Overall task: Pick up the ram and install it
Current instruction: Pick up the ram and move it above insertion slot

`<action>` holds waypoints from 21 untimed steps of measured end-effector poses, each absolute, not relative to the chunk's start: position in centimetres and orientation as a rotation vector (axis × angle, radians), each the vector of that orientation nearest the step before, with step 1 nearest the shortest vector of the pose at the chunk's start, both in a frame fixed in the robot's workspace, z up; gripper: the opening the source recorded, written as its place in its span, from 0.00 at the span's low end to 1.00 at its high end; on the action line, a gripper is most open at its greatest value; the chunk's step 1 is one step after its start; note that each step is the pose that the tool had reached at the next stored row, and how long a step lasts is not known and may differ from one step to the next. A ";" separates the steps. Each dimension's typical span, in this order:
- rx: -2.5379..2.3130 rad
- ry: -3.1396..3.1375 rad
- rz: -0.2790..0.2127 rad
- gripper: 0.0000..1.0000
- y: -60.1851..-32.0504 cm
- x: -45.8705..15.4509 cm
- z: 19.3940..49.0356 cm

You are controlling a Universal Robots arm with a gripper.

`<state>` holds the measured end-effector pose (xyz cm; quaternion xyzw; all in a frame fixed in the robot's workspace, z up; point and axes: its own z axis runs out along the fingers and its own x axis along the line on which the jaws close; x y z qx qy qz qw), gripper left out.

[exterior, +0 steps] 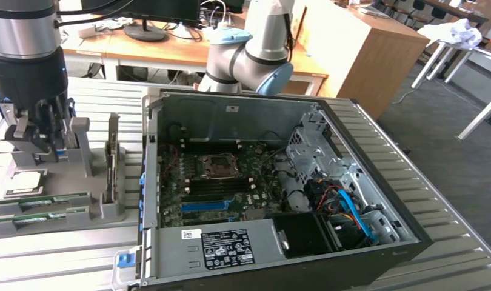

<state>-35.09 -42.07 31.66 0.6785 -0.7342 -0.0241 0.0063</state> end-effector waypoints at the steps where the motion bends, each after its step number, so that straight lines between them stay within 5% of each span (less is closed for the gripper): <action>1: 2.123 -2.297 -0.075 0.36 -42.1 -35.2 31.6; 21: 2.209 -2.213 -0.074 0.36 -42.3 -36.1 30.5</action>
